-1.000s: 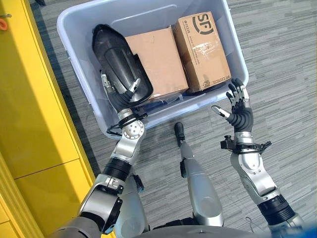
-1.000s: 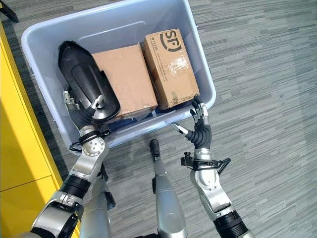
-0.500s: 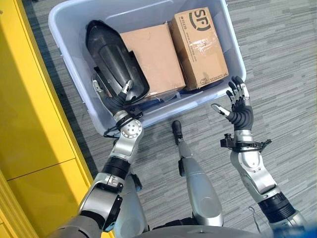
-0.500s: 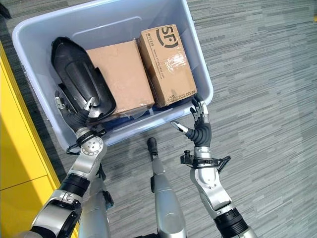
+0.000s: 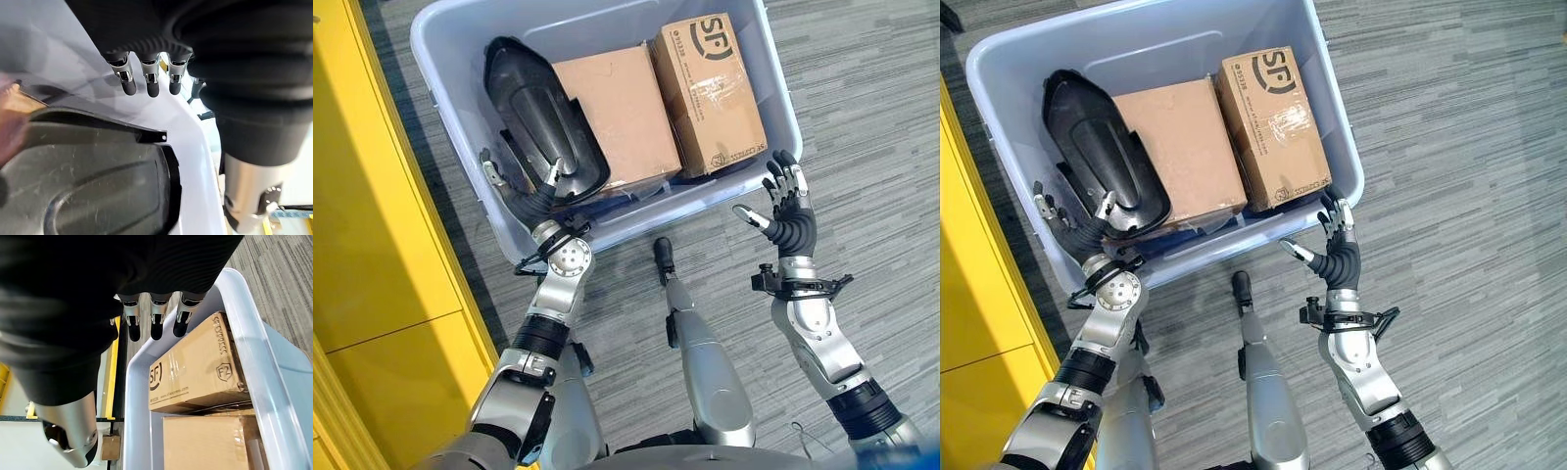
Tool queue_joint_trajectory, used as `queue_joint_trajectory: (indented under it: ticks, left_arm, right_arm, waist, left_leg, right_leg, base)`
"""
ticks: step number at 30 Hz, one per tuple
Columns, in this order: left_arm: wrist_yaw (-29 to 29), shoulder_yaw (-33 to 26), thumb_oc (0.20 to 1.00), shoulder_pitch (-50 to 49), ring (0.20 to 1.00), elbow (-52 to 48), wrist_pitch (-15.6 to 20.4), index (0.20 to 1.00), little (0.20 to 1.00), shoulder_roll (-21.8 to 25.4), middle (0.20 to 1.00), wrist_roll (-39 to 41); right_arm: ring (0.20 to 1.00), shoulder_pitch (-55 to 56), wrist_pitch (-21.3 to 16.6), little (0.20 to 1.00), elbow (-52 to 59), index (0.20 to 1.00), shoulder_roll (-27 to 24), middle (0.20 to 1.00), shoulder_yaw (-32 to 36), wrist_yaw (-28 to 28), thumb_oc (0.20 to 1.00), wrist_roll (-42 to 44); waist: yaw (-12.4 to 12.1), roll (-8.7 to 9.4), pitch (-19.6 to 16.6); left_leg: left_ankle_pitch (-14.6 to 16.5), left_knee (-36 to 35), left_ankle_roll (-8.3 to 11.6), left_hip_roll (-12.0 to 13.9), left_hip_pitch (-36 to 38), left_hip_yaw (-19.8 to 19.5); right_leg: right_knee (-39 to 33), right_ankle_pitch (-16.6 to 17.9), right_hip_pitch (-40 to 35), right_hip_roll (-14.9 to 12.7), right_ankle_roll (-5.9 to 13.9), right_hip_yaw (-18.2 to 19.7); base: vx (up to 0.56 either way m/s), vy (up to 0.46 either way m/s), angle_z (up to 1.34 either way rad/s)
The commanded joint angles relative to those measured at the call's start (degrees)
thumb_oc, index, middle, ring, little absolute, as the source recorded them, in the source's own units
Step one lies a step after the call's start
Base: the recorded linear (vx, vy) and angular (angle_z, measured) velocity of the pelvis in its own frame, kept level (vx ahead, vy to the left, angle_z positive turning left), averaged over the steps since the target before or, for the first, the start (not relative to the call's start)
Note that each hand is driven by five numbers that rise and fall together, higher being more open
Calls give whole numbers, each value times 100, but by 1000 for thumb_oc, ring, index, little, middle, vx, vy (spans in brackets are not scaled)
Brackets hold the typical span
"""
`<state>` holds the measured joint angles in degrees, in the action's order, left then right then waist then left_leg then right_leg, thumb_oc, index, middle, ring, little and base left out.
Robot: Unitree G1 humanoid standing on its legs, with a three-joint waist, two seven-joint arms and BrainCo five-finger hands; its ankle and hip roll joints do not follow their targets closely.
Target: Move parts from the plastic box to the shelf.
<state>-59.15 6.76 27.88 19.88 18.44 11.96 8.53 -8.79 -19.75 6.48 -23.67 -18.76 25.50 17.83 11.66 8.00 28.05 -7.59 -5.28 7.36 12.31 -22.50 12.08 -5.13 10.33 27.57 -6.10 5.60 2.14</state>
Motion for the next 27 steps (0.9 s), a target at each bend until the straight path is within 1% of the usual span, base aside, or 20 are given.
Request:
queue_joint_trajectory:
  ticks: [1, 9, 14, 16, 17, 19, 21, 22, 23, 26, 27]
  left_arm:
    - [-101, -174, 1000, 257, 1000, 226, 342, 1000, 1000, 197, 1000, 79]
    - [248, -54, 1000, 387, 1000, 550, 359, 1000, 1000, 151, 1000, 445]
    - [742, -37, 1000, 536, 1000, 968, 412, 1000, 1000, 85, 1000, 1110]
    - [1013, -76, 1000, 593, 1000, 1125, 489, 1000, 1000, 47, 1000, 1513]
    - [1158, -75, 1000, 602, 1000, 1198, 487, 1000, 1000, 41, 1000, 1650]
    - [1215, -97, 1000, 621, 1000, 1266, 489, 1000, 1000, 54, 1000, 1751]
    - [1517, -78, 1000, 643, 1000, 1421, 385, 1000, 1000, 97, 1000, 1968]
    - [1683, -135, 1000, 674, 1000, 1531, 389, 1000, 1000, 107, 1000, 2196]
    - [1686, -136, 1000, 675, 1000, 1533, 390, 1000, 1000, 108, 1000, 2198]
    - [1846, -279, 1000, 729, 1000, 1634, 398, 1000, 1000, 70, 1000, 2652]
    - [1976, -441, 1000, 767, 1000, 1754, 449, 1000, 1000, 54, 1000, 3069]
  right_arm:
    - [1000, -254, -371, 1000, 251, 1000, -127, 1000, 152, 120, 1000, 87]
    - [1000, -284, -341, 1000, 247, 1000, -109, 1000, 116, 120, 1000, 108]
    - [1000, -268, -307, 1000, 234, 1000, -108, 1000, 130, 84, 1000, 115]
    - [1000, -267, -285, 1000, 235, 1000, -84, 1000, 131, 63, 1000, 139]
    - [1000, -262, -275, 1000, 232, 1000, -73, 1000, 136, 51, 1000, 157]
    - [1000, -258, -262, 1000, 234, 1000, -71, 1000, 141, 29, 1000, 178]
    - [1000, -239, -229, 1000, 258, 1000, -65, 1000, 167, -34, 1000, 198]
    - [1000, -219, -210, 1000, 264, 1000, -60, 1000, 194, -73, 1000, 213]
    - [1000, -220, -210, 1000, 265, 1000, -60, 1000, 194, -73, 1000, 213]
    - [1000, -196, -156, 1000, 277, 1000, -42, 1000, 221, -109, 1000, 226]
    - [1000, -185, -132, 1000, 323, 1000, -33, 1000, 237, -133, 1000, 265]
  waist:
    - [-87, 162, -124]
    - [-56, 183, -112]
    - [-39, 203, -91]
    - [-23, 210, -92]
    - [-19, 210, -94]
    - [-14, 208, -99]
    - [-7, 181, -91]
    - [-6, 169, -91]
    - [-5, 169, -91]
    - [-6, 145, -89]
    - [-10, 126, -78]
  left_leg:
    - [17, 28, 399, 645, 799, -107]
    - [16, 28, 404, 644, 756, -113]
    - [30, 28, 412, 660, 752, -105]
    - [-1, 28, 411, 650, 716, -108]
    - [1, 28, 411, 651, 709, -109]
    - [5, 28, 411, 649, 702, -114]
    - [23, 28, 414, 648, 716, -113]
    - [22, 28, 418, 648, 706, -120]
    - [21, 28, 418, 648, 705, -120]
    - [28, 28, 416, 646, 686, -122]
    - [20, 28, 418, 641, 674, -121]
  right_leg:
    - [612, 261, 206, -483, 586, -73]
    - [600, 268, 241, -454, 572, -78]
    - [599, 260, 265, -437, 577, -87]
    - [597, 284, 301, -429, 571, -81]
    - [590, 285, 304, -426, 570, -75]
    - [589, 285, 313, -421, 567, -73]
    - [588, 264, 314, -405, 569, -74]
    - [585, 264, 318, -412, 571, -73]
    - [585, 264, 318, -412, 570, -74]
    - [583, 267, 332, -420, 571, -84]
    - [579, 266, 332, -416, 569, -91]
  base:
    - [0, 0, 0]
    - [0, 0, 0]
    - [0, 0, 0]
    - [0, 0, 0]
    - [0, 0, 0]
    - [0, 0, 0]
    - [0, 0, 0]
    - [0, 0, 0]
    - [0, 0, 0]
    - [0, 0, 0]
    - [0, 0, 0]
